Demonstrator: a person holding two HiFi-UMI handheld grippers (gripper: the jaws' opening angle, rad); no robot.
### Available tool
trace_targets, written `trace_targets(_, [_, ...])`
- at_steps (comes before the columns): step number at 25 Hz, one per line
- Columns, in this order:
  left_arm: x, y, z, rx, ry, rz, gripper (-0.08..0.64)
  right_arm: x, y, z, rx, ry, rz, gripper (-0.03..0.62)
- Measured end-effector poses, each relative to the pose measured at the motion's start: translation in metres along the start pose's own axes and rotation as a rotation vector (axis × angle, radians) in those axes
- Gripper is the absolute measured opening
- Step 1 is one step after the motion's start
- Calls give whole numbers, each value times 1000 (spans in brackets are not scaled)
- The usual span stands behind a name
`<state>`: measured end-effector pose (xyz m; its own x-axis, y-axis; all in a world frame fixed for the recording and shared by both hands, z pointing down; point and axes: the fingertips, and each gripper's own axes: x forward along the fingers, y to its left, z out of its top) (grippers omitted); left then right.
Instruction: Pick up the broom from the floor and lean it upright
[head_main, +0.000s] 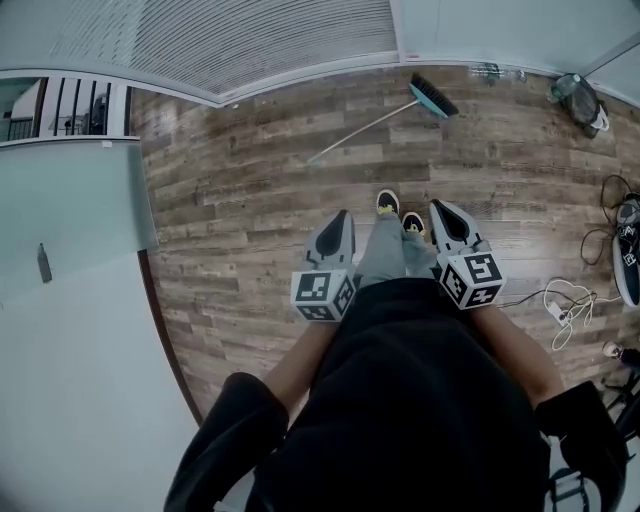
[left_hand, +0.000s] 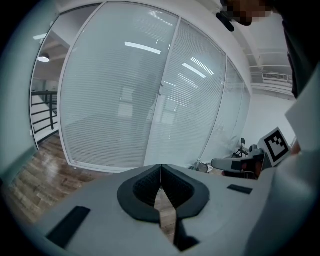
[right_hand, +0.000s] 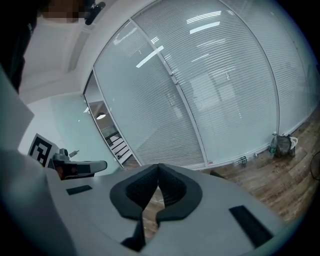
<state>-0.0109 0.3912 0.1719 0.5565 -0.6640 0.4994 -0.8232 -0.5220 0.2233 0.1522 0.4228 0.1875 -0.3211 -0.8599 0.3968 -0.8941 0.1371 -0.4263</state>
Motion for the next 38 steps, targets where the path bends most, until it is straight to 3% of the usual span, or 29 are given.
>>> trace_targets(9, [26, 10, 7, -14, 31, -35, 23, 19, -11, 3, 26, 24, -46, 14])
trace_targets(16, [45, 48, 32, -25, -11, -19, 23, 65, 0, 27, -44, 26, -27, 14])
trace_targets(18, [50, 58, 46, 12, -39, -29, 23, 80, 3, 39, -69, 19, -27, 14])
trace_targets(22, [57, 69, 77, 165, -118, -70, 21, 108, 13, 57, -119, 13, -28, 14])
trace_targets(24, [64, 78, 86, 189, -120, -82, 21, 119, 20, 63, -137, 13, -27, 14])
trace_targets(30, [86, 97, 114, 153, -143, -135, 21, 142, 37, 69, -173, 19, -1, 14])
trace_targets(38, [117, 106, 137, 97, -172, -154, 21, 166, 20, 90, -157, 23, 1, 14])
